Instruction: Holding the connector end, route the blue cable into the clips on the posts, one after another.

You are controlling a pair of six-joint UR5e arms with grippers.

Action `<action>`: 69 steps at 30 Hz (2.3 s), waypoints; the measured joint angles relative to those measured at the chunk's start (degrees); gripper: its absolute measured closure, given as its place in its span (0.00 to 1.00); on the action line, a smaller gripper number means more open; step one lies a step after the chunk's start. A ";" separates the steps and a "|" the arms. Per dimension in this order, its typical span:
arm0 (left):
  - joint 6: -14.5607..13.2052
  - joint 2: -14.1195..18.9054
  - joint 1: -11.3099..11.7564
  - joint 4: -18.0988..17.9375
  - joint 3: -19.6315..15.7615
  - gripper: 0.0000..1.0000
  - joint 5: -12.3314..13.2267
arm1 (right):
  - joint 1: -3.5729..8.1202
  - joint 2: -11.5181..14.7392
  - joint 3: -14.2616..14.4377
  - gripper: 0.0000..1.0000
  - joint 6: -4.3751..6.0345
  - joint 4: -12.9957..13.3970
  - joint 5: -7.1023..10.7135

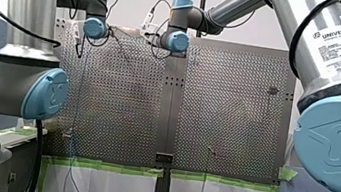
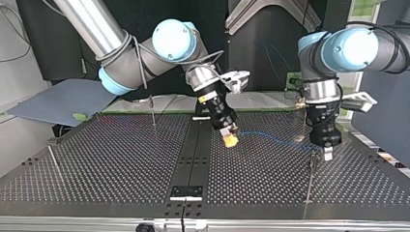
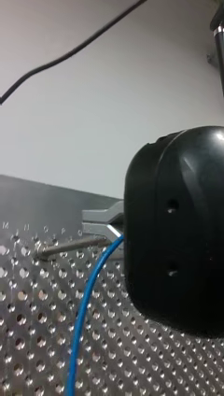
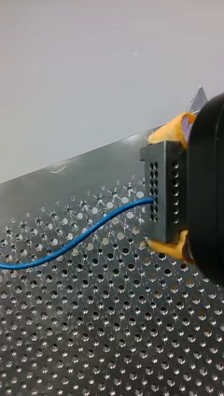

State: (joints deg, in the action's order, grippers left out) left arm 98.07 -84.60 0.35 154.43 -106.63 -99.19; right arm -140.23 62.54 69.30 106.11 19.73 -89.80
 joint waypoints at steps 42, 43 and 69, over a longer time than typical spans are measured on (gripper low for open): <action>3.77 -2.63 4.67 -2.04 1.10 1.00 5.33 | -0.62 -6.29 -8.77 1.00 -0.30 -1.43 1.13; 4.17 -2.63 4.73 -2.34 1.10 1.00 5.39 | -0.60 -6.45 -8.77 1.00 -0.31 -1.44 1.12; 7.55 -6.20 5.89 -3.86 3.51 1.00 7.96 | 1.26 -7.72 -8.89 1.00 -0.93 -0.28 1.27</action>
State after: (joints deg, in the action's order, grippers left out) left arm 105.62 -90.80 6.24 150.58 -103.12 -91.23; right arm -138.97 54.82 60.41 105.17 19.45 -88.53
